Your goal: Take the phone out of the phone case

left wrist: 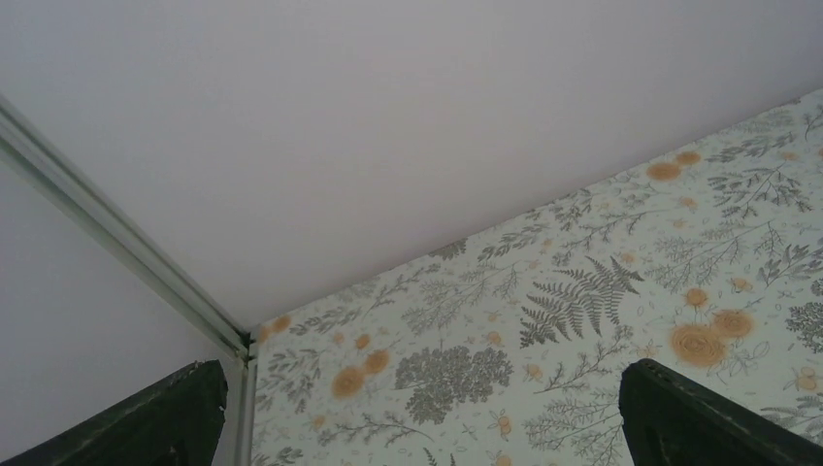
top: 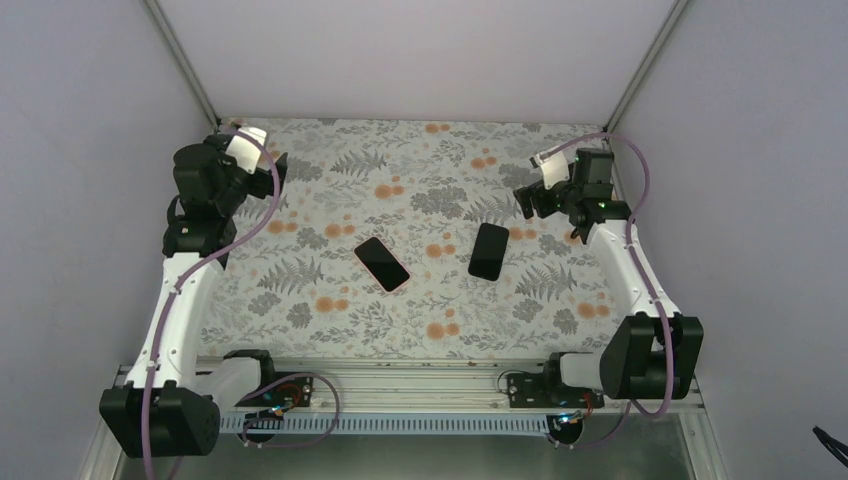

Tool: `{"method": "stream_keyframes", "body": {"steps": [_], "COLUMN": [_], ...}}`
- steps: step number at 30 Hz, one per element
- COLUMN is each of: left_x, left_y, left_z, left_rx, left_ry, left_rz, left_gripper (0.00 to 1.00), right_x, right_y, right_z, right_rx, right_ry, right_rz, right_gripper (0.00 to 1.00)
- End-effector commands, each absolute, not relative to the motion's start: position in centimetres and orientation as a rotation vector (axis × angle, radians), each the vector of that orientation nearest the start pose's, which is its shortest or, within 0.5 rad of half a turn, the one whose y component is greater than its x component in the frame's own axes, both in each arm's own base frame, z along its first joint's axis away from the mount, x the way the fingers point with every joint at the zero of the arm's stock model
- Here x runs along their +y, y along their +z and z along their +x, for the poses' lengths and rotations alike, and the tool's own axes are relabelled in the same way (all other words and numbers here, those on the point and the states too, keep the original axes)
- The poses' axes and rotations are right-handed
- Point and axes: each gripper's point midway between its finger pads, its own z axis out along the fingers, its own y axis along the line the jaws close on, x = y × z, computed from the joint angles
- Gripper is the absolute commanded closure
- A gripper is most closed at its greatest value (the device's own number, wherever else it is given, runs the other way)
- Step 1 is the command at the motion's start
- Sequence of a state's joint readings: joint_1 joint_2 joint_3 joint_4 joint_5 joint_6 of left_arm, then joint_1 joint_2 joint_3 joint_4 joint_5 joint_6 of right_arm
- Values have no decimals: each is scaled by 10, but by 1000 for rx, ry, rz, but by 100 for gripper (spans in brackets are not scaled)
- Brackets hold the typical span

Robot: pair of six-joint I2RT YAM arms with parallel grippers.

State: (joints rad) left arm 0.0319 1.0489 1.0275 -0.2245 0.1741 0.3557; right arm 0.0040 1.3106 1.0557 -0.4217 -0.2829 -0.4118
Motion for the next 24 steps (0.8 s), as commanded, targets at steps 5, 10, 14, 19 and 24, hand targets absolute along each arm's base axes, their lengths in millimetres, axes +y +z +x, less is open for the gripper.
{"method": "stream_keyframes", "body": {"steps": [5, 10, 14, 19, 24], "left_x": [-21, -25, -20, -17, -18], "left_y": [340, 329, 316, 303, 284], "left_z": [363, 362, 367, 369, 369], "left_rx": [1764, 1769, 1812, 1837, 1876], "left_ry": [136, 147, 161, 176, 163], "left_rz": [492, 549, 544, 542, 554], "left_gripper": [0, 0, 0, 0, 0], "right_x": [27, 8, 8, 11, 21], "right_y": [199, 124, 89, 62, 35], "right_z": [387, 373, 360, 359, 355], "right_rx": [2252, 2552, 2694, 2765, 2847], "right_ry": [-12, -76, -29, 24, 126], "right_rz": [-562, -652, -690, -687, -701], "right_gripper": [0, 23, 94, 97, 96]}}
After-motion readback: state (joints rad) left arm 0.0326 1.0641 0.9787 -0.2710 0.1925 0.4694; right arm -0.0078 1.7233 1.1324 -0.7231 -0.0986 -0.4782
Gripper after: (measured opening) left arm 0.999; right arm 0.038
